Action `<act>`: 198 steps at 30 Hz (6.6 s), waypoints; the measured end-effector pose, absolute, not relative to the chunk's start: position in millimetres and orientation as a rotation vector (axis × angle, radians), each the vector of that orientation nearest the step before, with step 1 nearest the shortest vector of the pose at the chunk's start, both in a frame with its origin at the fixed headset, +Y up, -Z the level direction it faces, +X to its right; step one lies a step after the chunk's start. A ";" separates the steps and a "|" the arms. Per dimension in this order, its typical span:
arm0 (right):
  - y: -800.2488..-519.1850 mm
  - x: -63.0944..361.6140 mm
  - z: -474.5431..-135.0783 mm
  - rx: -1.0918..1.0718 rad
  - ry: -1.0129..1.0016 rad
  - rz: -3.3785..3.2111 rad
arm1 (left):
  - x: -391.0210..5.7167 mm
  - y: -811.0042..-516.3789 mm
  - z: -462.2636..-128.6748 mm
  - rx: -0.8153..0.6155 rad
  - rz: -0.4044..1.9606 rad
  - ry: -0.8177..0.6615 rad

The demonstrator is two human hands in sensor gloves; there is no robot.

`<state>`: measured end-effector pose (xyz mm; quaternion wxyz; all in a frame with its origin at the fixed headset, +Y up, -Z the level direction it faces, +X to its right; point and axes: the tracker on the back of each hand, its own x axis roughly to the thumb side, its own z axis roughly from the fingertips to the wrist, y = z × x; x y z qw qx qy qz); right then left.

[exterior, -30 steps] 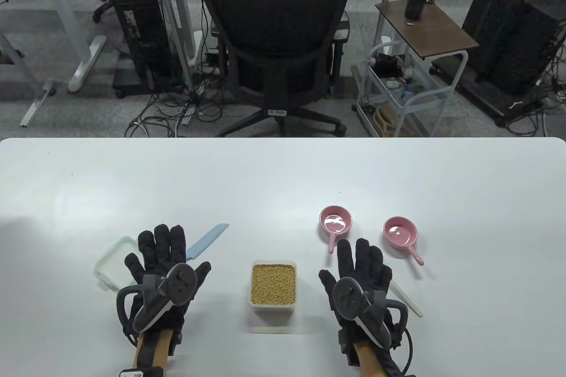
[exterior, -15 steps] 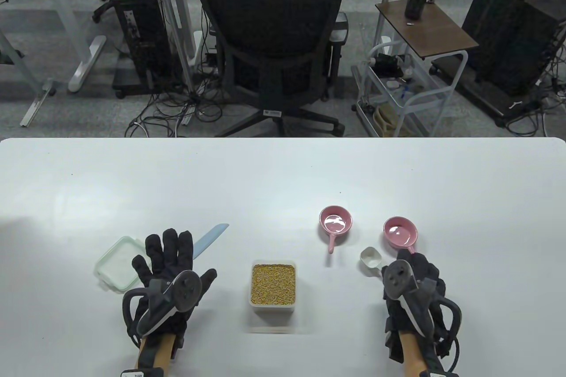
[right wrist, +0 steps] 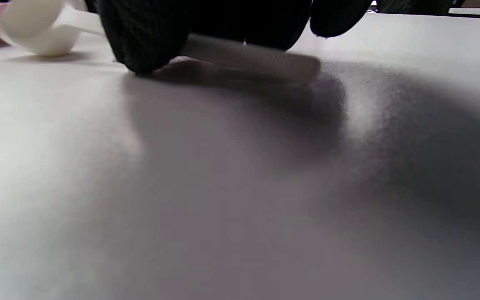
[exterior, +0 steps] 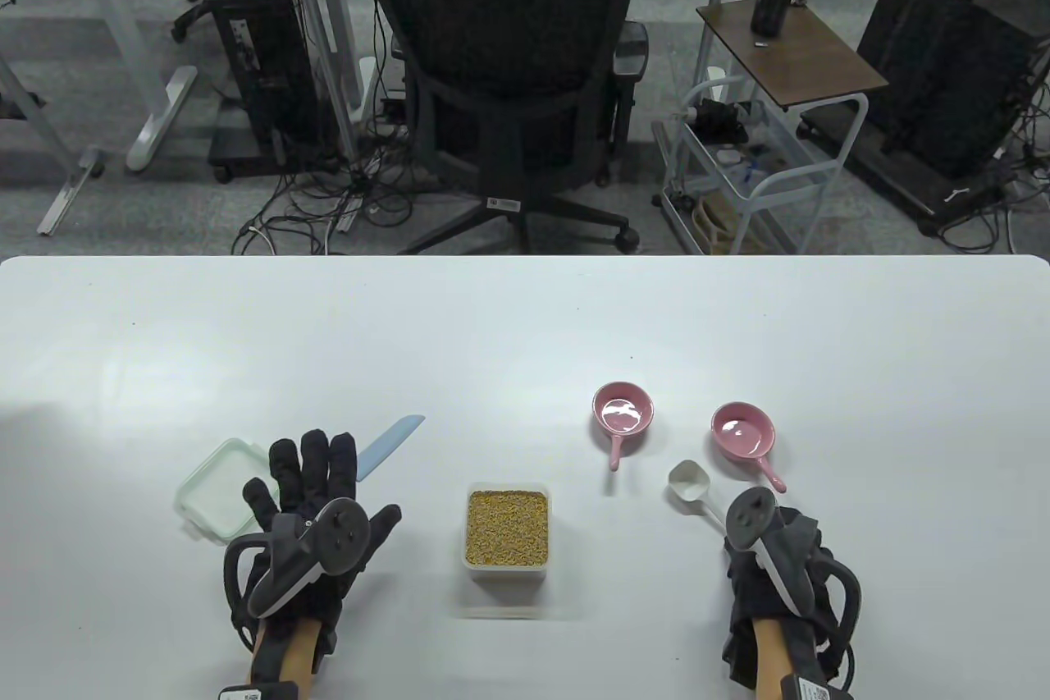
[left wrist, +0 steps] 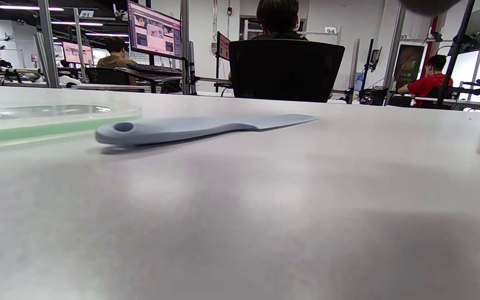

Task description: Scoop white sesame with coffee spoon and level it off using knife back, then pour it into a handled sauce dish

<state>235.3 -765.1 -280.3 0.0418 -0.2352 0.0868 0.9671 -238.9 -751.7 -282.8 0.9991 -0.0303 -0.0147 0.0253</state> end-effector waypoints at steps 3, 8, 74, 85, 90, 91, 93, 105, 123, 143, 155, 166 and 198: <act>-759.8 231.0 -275.6 -0.658 0.226 2.987 | -238.5 -751.7 -282.8 -0.060 0.050 -0.033; -711.2 216.5 -269.7 -0.452 -0.073 2.818 | -238.2 -751.9 -282.7 -0.058 0.070 -0.042; -706.6 80.0 -258.4 0.451 -0.092 2.942 | -168.2 -775.3 -298.5 -0.306 0.237 -0.443; -732.8 111.5 -280.4 0.059 0.350 2.455 | -168.6 -776.6 -296.9 -0.305 0.246 -0.437; -744.1 123.2 -282.8 -0.018 0.460 2.277 | -168.8 -776.6 -296.3 -0.299 0.246 -0.438; -745.9 125.6 -283.2 -0.026 0.470 2.252 | -168.8 -776.7 -296.3 -0.301 0.249 -0.439; -747.9 128.2 -283.0 -0.042 0.481 2.212 | -169.0 -776.7 -296.2 -0.303 0.253 -0.438; -743.8 136.9 -282.6 -0.022 0.451 2.109 | -190.6 -755.5 -296.1 -0.223 0.324 -0.351; -741.0 143.3 -282.6 -0.002 0.439 2.078 | -249.0 -764.3 -344.6 -0.390 -0.368 0.150; -739.6 149.7 -282.9 0.001 0.428 2.075 | -225.7 -742.8 -322.3 -0.151 -0.299 0.029; -740.0 146.6 -281.9 0.000 0.425 2.111 | -185.6 -705.4 -267.0 0.094 0.179 -0.270; -738.3 146.4 -281.2 -0.008 0.403 2.124 | -153.6 -708.9 -252.8 -0.069 0.269 -0.487; -734.3 148.8 -281.1 0.037 0.420 2.136 | -180.7 -718.5 -264.8 -0.164 0.226 -0.384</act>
